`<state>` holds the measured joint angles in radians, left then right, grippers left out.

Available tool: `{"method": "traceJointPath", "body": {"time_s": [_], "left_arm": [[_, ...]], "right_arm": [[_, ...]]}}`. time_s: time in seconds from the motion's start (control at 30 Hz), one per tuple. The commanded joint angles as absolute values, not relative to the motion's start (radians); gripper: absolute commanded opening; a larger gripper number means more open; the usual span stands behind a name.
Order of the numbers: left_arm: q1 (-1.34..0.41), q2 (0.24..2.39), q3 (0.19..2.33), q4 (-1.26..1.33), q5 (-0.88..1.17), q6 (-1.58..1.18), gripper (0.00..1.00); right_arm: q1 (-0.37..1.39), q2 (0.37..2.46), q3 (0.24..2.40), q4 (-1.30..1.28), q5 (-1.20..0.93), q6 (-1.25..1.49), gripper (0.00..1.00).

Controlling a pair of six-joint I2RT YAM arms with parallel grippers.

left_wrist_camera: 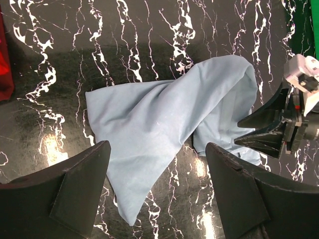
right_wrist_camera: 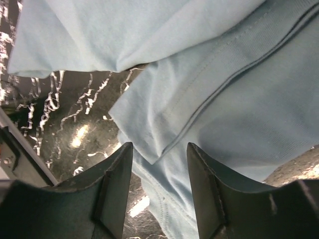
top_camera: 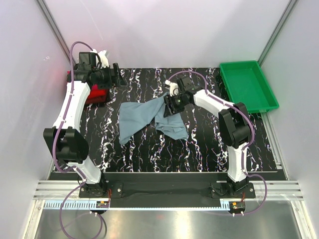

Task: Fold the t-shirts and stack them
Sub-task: Flatten the tshirt out

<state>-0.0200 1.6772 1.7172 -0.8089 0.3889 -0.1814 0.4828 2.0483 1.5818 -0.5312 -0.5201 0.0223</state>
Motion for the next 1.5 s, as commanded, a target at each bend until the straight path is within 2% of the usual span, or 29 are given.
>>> {"method": "traceJointPath", "body": {"time_s": [0.0,0.3,0.63,1.0,1.2,1.47], "left_arm": [[-0.012,1.648,1.733,-0.764,0.419,-0.190,0.83],[-0.002,1.640,1.712,-0.761,0.420,-0.196,0.83],[-0.002,1.654,1.721,-0.753,0.433,-0.203,0.82],[0.000,1.667,1.775,-0.744,0.434,-0.213,0.82],[0.000,1.663,1.769,-0.744,0.449,-0.219,0.82],[-0.002,1.680,1.648,-0.896,0.465,-0.121,0.81]], "right_arm": [[0.499,2.077,1.589,-0.557,-0.502,-0.023,0.54],[0.511,2.118,1.621,-0.578,-0.514,-0.037,0.48],[0.514,2.069,1.617,-0.580,-0.470,-0.057,0.00],[0.494,1.879,1.729,-0.634,-0.341,-0.150,0.00],[0.417,1.792,1.802,-0.655,-0.267,-0.175,0.00],[0.263,1.787,2.087,-0.782,-0.201,-0.247,0.00]]}}
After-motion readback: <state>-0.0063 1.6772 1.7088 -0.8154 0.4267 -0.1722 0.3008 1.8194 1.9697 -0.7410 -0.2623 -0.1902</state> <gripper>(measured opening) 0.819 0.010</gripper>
